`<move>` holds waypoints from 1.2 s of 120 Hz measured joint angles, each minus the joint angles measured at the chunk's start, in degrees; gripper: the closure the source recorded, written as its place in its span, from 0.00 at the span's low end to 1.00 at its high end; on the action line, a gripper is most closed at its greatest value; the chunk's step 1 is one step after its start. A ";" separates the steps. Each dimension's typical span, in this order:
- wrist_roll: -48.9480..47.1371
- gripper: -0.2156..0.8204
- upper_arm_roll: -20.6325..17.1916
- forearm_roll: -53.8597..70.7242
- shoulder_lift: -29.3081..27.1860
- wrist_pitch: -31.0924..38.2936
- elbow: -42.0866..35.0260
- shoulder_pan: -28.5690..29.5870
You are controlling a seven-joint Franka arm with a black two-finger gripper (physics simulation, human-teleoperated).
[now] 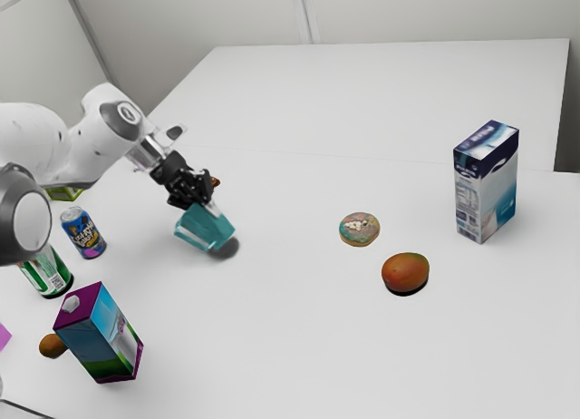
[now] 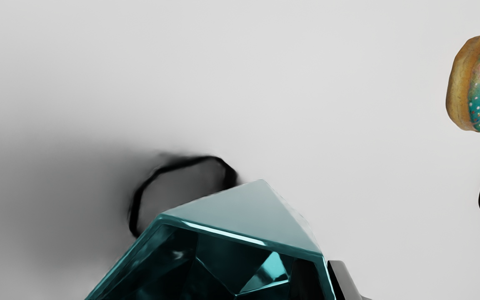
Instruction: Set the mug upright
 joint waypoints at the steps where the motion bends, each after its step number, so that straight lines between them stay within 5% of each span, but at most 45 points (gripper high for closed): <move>1: -0.28 0.96 0.04 0.59 -0.38 0.47 -0.37 -0.44; 77: -32.37 0.96 5.78 25.00 -12.48 14.22 -14.61 -20.27; 144: -59.92 0.96 6.42 32.81 -13.16 15.53 -17.36 -23.21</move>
